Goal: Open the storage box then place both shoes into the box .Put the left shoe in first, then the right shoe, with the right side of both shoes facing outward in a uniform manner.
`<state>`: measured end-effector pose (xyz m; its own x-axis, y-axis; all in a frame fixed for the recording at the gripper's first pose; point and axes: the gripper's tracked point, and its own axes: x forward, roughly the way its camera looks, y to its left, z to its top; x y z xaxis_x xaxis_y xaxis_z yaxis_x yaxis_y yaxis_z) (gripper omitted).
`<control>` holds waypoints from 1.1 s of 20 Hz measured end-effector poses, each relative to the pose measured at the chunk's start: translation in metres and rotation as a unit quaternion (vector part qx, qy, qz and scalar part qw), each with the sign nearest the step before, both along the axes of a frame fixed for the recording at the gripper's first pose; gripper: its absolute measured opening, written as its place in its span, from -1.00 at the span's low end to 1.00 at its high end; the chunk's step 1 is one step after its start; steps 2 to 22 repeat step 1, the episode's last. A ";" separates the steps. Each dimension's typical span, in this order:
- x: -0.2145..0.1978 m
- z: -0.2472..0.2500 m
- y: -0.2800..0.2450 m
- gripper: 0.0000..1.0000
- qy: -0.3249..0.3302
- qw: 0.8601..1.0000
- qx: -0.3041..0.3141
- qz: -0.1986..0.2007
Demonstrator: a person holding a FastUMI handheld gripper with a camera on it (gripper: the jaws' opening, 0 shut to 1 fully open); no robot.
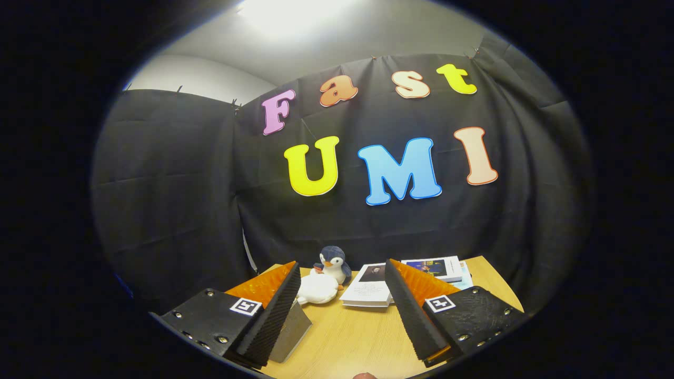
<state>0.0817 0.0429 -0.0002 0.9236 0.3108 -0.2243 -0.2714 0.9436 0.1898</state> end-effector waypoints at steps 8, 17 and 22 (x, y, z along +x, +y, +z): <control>-0.001 0.000 -0.001 0.95 0.000 1.000 0.001 -0.001; -0.001 0.000 -0.001 0.95 0.000 1.000 0.001 -0.001; -0.001 0.000 -0.001 0.95 0.000 1.000 0.001 -0.001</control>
